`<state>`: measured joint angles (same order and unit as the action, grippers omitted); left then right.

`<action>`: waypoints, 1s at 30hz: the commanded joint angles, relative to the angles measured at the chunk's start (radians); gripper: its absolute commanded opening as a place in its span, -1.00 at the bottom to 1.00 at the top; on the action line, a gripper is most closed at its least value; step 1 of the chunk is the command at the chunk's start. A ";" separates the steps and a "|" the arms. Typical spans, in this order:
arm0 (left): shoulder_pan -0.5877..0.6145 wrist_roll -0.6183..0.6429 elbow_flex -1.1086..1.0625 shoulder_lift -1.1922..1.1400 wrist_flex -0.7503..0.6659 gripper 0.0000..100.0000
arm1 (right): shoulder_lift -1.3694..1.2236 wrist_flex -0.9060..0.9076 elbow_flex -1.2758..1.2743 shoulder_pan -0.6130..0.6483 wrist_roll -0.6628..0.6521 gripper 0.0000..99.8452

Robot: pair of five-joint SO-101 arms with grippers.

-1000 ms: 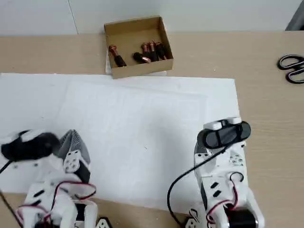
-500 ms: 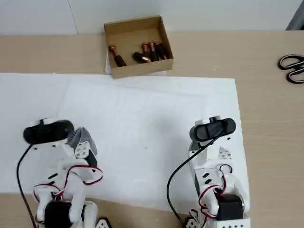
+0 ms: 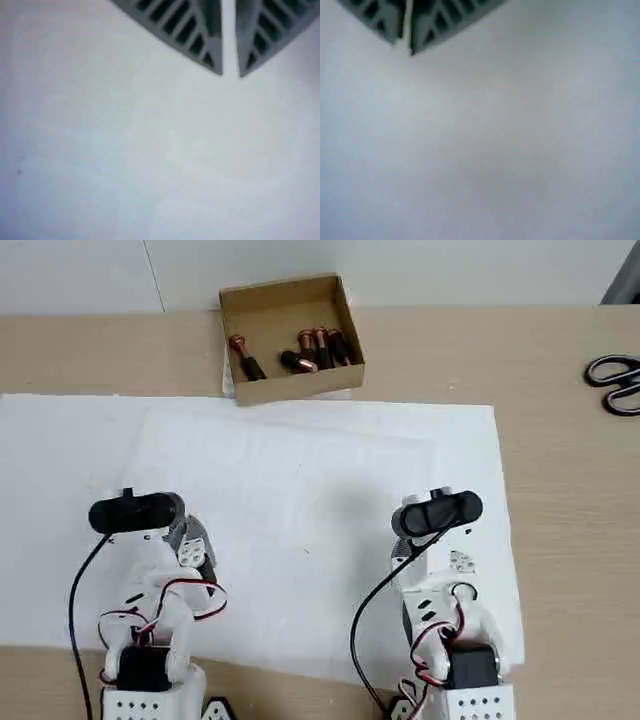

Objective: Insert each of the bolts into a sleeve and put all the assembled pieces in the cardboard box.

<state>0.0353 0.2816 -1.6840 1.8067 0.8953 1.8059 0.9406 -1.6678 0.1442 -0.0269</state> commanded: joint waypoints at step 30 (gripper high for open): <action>0.018 -0.002 0.002 0.009 -0.003 -0.99 | 0.008 -0.018 -0.015 -0.001 -0.012 -0.99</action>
<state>0.0506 0.2831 -1.6855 1.8067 0.8953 1.8059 0.9406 -1.6694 0.1442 -0.0269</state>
